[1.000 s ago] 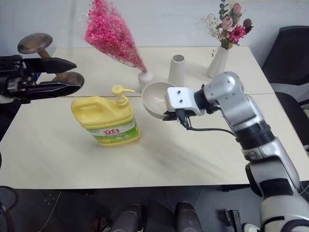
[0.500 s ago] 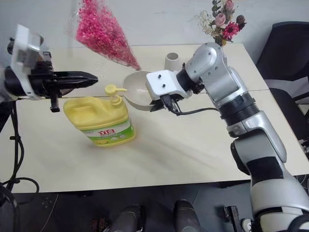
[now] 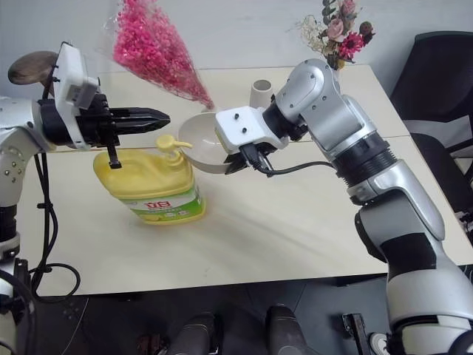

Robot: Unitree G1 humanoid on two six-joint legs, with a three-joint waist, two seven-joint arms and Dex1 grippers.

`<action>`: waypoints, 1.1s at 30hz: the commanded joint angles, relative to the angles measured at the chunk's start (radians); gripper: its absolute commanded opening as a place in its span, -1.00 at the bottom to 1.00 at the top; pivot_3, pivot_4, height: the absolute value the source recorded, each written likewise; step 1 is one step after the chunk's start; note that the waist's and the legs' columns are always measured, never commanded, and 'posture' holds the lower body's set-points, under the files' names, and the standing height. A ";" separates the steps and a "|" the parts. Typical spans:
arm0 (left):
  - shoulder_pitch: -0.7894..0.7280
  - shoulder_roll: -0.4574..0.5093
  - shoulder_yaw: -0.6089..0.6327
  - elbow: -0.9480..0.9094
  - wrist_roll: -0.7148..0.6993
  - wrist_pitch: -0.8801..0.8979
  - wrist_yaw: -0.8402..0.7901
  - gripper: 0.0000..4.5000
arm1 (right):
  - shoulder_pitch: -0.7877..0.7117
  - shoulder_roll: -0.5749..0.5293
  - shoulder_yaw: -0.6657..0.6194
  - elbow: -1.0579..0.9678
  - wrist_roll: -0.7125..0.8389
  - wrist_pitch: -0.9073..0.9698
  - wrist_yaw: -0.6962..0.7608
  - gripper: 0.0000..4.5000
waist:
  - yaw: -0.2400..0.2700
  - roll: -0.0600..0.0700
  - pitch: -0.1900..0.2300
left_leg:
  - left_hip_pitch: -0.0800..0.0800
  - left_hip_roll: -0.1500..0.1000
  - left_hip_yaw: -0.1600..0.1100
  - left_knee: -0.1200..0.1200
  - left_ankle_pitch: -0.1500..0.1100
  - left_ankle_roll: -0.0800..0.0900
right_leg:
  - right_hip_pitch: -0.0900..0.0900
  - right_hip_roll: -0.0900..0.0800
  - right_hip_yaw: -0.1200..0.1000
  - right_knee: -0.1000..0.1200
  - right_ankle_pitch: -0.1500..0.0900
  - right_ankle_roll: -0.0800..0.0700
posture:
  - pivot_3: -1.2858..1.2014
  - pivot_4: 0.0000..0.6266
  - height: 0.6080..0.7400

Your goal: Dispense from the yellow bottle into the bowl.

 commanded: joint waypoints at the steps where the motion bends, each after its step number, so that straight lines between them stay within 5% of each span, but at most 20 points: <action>1: -0.019 -0.001 0.005 -0.004 0.028 -0.045 -0.018 -0.97 | -0.053 0.004 -0.014 -0.002 -0.003 -0.028 0.064 -1.00 | 0.000 0.000 0.000 | 0.000 0.000 0.000 0.000 0.000 0.000 | 0.000 0.000 0.000 0.000 0.000 0.000 | 0.03 -0.52 1.00; 10: -0.049 -0.005 0.062 -0.011 -0.052 0.012 -0.072 -0.97 | -0.050 -0.090 0.044 -0.034 0.033 -0.058 0.064 -1.00 | 0.004 0.000 0.000 | -0.001 -0.001 0.000 0.001 0.000 0.000 | 0.000 -0.001 0.000 0.000 0.000 0.000 | 0.03 -0.52 1.00; 33: 0.003 0.026 -0.105 0.038 0.186 -0.216 -0.208 -0.97 | -0.042 -0.167 0.092 -0.213 0.107 0.026 0.064 -1.00 | 0.022 0.000 0.000 | -0.001 -0.001 0.000 0.002 0.000 0.000 | 0.000 -0.001 0.000 0.001 0.000 0.000 | 0.03 -0.52 1.00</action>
